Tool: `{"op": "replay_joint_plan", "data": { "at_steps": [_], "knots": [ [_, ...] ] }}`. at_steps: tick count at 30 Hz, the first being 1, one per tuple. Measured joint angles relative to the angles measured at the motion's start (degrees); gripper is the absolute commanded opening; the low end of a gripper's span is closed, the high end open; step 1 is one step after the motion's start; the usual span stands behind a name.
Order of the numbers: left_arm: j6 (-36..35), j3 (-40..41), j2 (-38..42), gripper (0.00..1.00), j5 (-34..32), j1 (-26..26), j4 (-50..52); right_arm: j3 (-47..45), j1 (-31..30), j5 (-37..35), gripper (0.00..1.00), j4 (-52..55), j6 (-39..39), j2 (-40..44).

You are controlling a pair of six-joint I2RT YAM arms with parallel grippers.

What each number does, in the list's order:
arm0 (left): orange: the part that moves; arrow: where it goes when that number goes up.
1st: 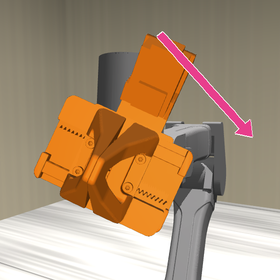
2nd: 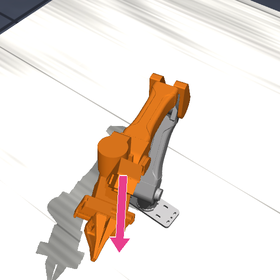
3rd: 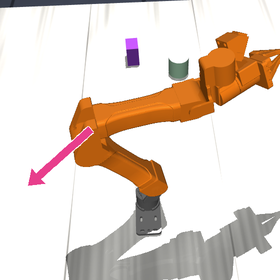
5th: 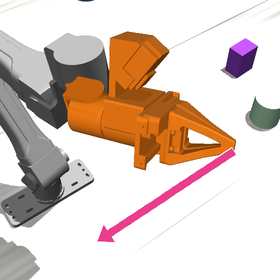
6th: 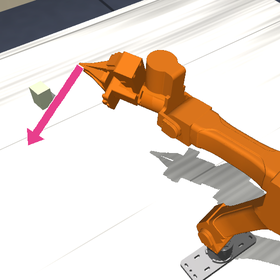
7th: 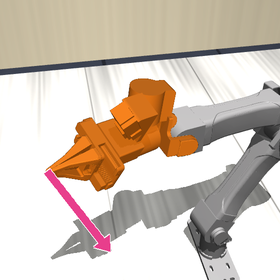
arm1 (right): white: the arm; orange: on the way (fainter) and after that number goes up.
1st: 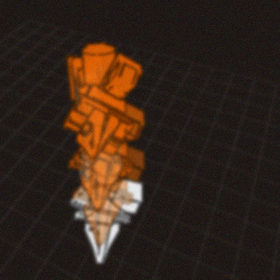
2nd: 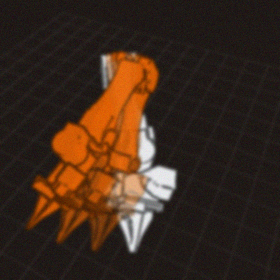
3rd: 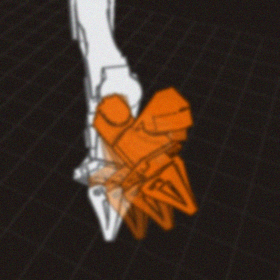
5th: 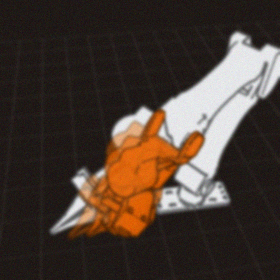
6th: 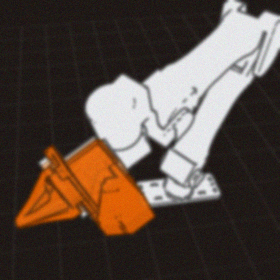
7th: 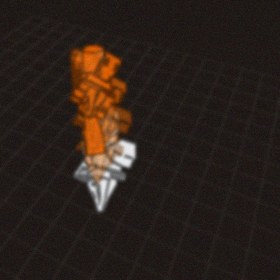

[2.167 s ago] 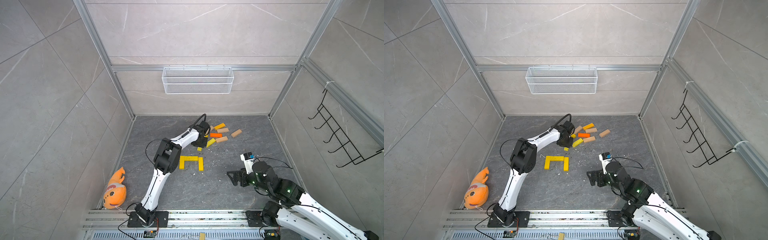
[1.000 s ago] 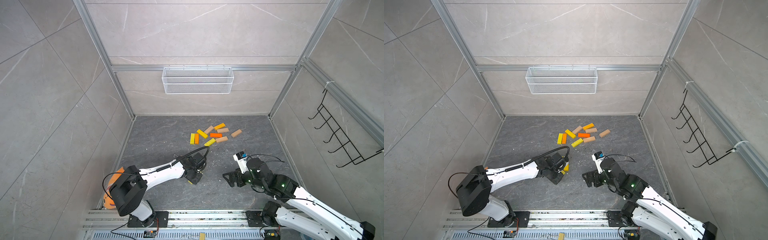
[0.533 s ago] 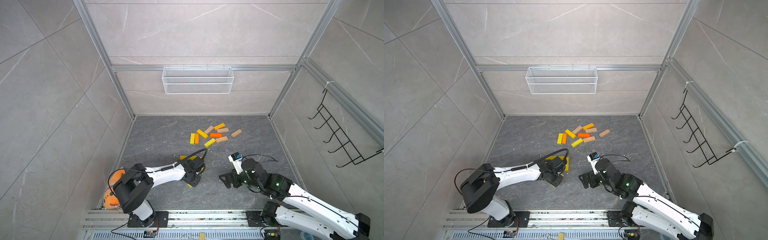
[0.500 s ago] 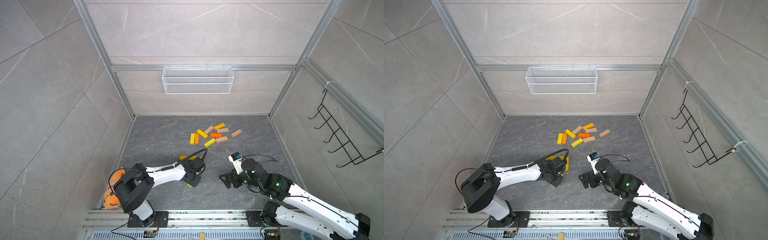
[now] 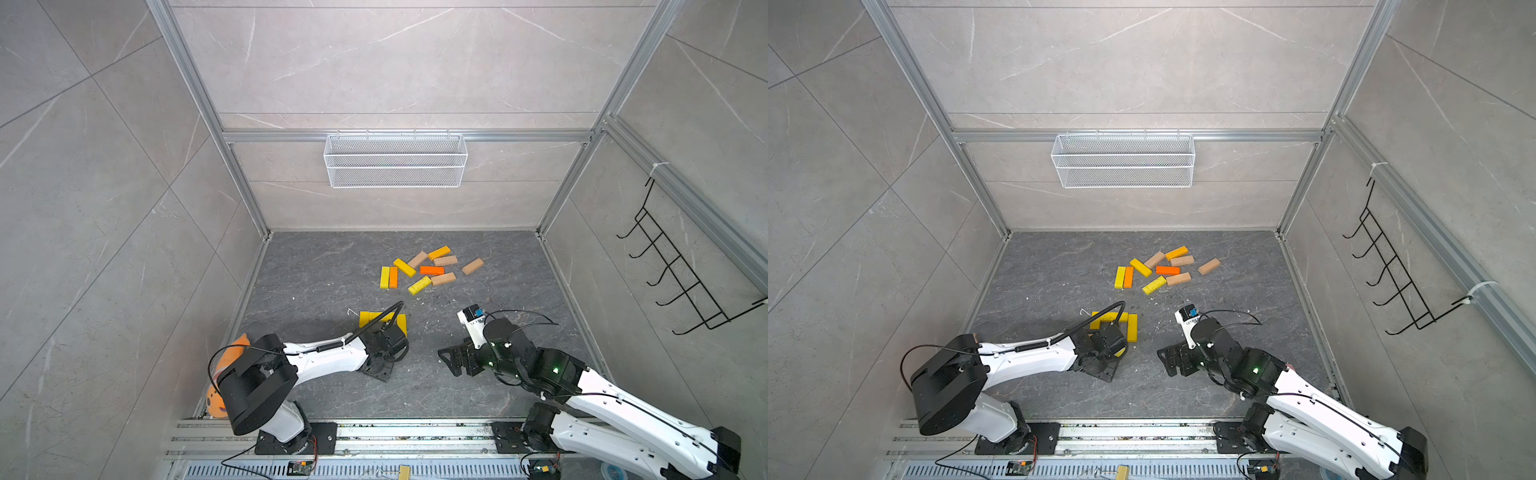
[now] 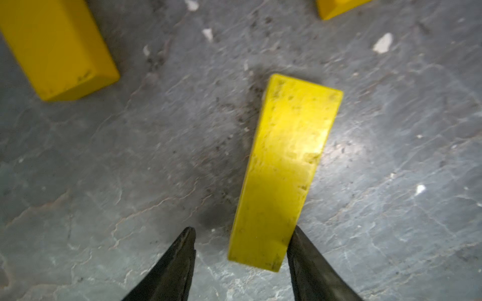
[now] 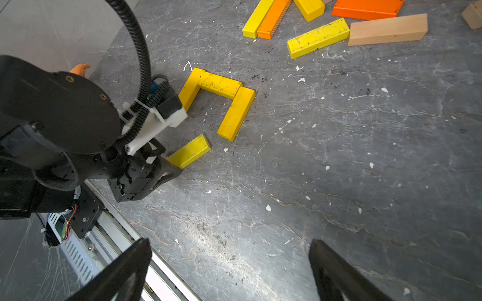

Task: Assemble the number 8 with building blocks
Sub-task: Place the building block at the center of the board, then adjust the building block at the center of the board.

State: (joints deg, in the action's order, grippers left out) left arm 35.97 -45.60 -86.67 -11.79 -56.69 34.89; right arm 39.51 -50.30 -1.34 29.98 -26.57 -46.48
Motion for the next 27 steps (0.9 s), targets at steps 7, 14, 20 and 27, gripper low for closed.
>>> {"op": "replay_joint_plan", "data": {
  "at_steps": [7,14,20,27],
  "knots": [
    [6.64,0.85,0.90,0.55,-1.14,1.53,2.93,-0.52,-0.17,-0.39,0.97,-0.26,-0.63,0.07],
    [10.78,0.85,0.37,0.50,-0.96,6.88,2.19,-0.68,-0.66,-0.48,0.97,-0.26,-0.68,0.04],
    [11.28,0.76,0.50,0.49,0.42,6.97,0.33,-1.07,-0.76,-0.63,0.94,-0.26,-0.87,0.04],
    [9.88,3.15,7.17,0.46,2.89,7.17,-3.48,-3.48,-3.13,-1.22,0.65,-6.27,-7.65,-2.14]
  ]
}}
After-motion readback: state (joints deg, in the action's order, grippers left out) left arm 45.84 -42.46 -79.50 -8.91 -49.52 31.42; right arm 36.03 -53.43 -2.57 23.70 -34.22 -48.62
